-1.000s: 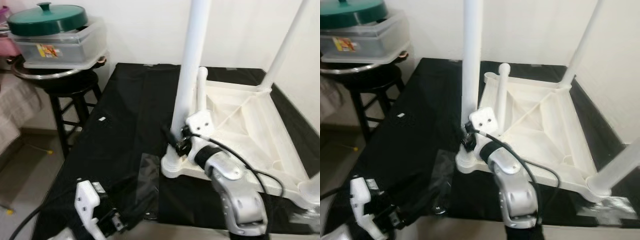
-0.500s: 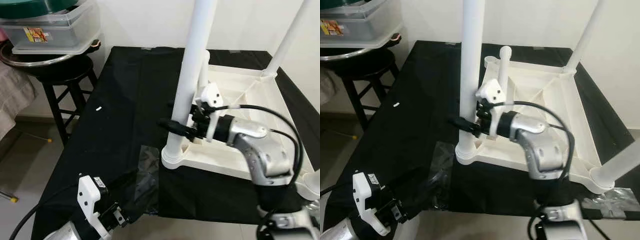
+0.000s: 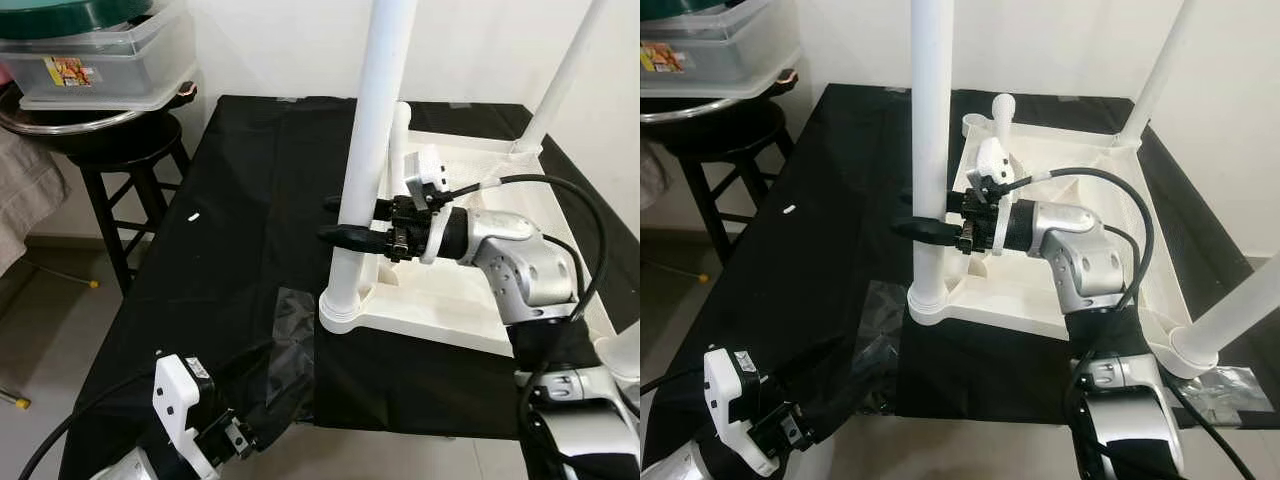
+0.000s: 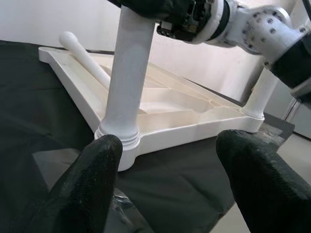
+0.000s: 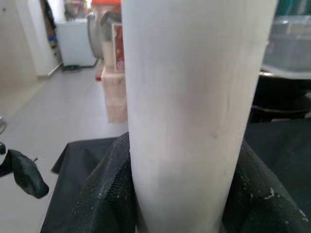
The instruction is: Building children table
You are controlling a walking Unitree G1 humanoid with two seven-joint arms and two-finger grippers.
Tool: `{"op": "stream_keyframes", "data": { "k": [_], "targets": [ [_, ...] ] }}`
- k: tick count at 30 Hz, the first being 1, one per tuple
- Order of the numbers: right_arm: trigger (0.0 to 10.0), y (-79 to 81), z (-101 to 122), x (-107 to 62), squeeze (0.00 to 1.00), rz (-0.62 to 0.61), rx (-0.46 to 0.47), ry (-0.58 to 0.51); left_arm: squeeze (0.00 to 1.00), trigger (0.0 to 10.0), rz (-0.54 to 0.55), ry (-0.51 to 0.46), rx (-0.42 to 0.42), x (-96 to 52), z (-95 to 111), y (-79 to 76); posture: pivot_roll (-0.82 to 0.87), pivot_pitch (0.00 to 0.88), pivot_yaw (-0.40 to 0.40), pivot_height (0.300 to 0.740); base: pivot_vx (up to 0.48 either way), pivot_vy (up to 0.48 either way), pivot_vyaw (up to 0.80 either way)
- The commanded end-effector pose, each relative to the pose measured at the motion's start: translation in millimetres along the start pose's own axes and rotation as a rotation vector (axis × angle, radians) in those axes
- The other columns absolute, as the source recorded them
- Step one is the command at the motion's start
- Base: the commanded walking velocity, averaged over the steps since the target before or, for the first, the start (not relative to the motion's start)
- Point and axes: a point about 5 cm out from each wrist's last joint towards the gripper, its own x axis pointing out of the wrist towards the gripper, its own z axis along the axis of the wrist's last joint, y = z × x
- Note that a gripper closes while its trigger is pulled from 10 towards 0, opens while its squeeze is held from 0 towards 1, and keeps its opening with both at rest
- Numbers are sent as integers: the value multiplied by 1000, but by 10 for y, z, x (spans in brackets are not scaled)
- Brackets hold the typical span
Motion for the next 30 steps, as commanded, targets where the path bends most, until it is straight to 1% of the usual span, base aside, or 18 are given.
{"op": "stream_keyframes", "data": {
  "k": [1,3,4,5,6,7,8,10,11,16,17,18,19,22,23,24,26,30],
  "targets": [
    [0,73,-114,17,0,-55,22,7,0,10000,-6,-5,1,4,13,-22,109,143,-47,740,0,0,0],
    [0,19,-198,78,0,-423,35,-5,0,10000,-6,-6,3,4,12,-15,108,143,-51,740,0,0,0],
    [0,-22,-277,42,0,-737,-22,71,0,10000,-5,-6,4,2,11,-4,101,141,-49,740,0,0,0],
    [0,-22,-277,42,0,-737,-22,71,0,10000,-5,-6,4,2,11,-4,101,141,-49,740,0,0,0],
    [0,145,-352,27,0,-923,-6,87,0,10000,-6,-6,4,3,13,4,91,141,-45,740,0,0,0],
    [0,275,-382,-5,0,-1026,11,94,0,10000,-6,-7,4,3,15,8,91,141,-45,740,0,0,0],
    [0,464,-407,99,0,-1008,25,88,0,10000,-9,-6,5,9,12,16,96,143,-34,740,0,0,0],
    [0,464,-407,99,0,-1008,25,88,0,10000,-9,-6,5,9,12,16,96,143,-34,740,0,0,0],
    [0,588,-435,205,0,-952,46,91,0,10000,-11,-5,6,11,8,24,86,135,-28,740,0,0,0],
    [314,600,-444,243,0,-944,57,85,0,10000,-14,-5,8,22,3,26,92,124,-24,740,0,0,0],
    [10000,571,-398,337,0,-831,96,47,0,10000,-17,-3,11,33,-6,30,90,118,-27,740,0,0,0],
    [10000,571,-398,337,0,-831,96,47,0,10000,-17,-3,11,33,-6,30,90,118,-27,740,0,0,0],
    [10000,520,-337,348,1000,-768,91,23,0,10000,-17,-4,12,37,-8,30,91,115,-26,740,0,0,0],
    [10000,454,-229,355,1000,-651,73,6,0,10000,-17,-5,11,38,-10,29,92,115,-28,740,0,0,0],
    [10000,407,-166,337,0,-593,41,5,0,10000,-17,-5,11,38,-10,24,93,115,-26,740,0,0,0],
    [10000,407,-166,337,0,-593,41,5,0,10000,-17,-5,11,38,-10,24,93,115,-26,740,0,0,0],
    [10000,201,-49,202,0,-312,-44,43,0,10000,-18,-5,9,34,-8,6,106,115,-31,740,0,0,0],
    [10000,148,-60,108,0,-159,-67,107,0,10000,-17,-4,9,30,-7,-3,115,117,-34,740,0,0,0]
  ]
}}
